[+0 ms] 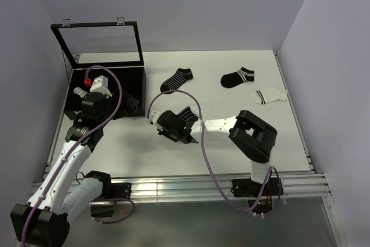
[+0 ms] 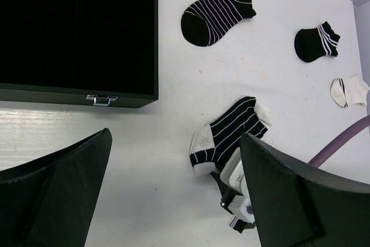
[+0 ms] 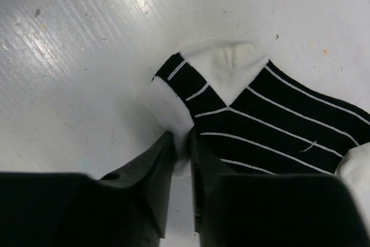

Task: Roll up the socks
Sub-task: Roll the sock at the center of the board.

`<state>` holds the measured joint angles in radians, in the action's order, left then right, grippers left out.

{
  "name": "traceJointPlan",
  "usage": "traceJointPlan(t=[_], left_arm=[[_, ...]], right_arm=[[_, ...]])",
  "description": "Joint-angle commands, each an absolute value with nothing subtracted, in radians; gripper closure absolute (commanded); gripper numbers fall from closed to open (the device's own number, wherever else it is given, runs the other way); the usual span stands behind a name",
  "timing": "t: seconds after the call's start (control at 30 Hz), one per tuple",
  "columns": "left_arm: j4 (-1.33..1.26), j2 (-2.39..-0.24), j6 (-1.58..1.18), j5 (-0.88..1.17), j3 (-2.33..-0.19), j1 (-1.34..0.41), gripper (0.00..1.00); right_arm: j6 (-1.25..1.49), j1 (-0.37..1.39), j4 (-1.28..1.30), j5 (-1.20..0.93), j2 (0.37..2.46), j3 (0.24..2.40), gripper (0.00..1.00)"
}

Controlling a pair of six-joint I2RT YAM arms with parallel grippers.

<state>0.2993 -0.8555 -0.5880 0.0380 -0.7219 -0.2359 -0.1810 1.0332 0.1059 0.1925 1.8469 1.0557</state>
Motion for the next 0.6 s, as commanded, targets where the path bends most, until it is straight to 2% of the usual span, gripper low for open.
traceJointPlan(t=[0.0,0.1,0.17,0.57], left_arm=[[0.258,-0.859,-0.589,0.049,-0.712,-0.236,0.02],[0.258,-0.862,-0.606,0.057,-0.709,-0.236,0.02],[0.256,-0.862,-0.62,0.058,-0.706,-0.238,0.03],[0.241,-0.899,-0.842,0.005,-0.641,-0.334,0.09]], right_arm=[[-0.169,1.04,0.144,0.239,1.907,1.057,0.79],[-0.143,1.04,0.129,0.226,1.901,1.046,0.89],[-0.121,1.04,0.111,0.21,1.885,1.037,0.99],[0.147,0.942,-0.042,-0.113,1.83,0.953,1.0]])
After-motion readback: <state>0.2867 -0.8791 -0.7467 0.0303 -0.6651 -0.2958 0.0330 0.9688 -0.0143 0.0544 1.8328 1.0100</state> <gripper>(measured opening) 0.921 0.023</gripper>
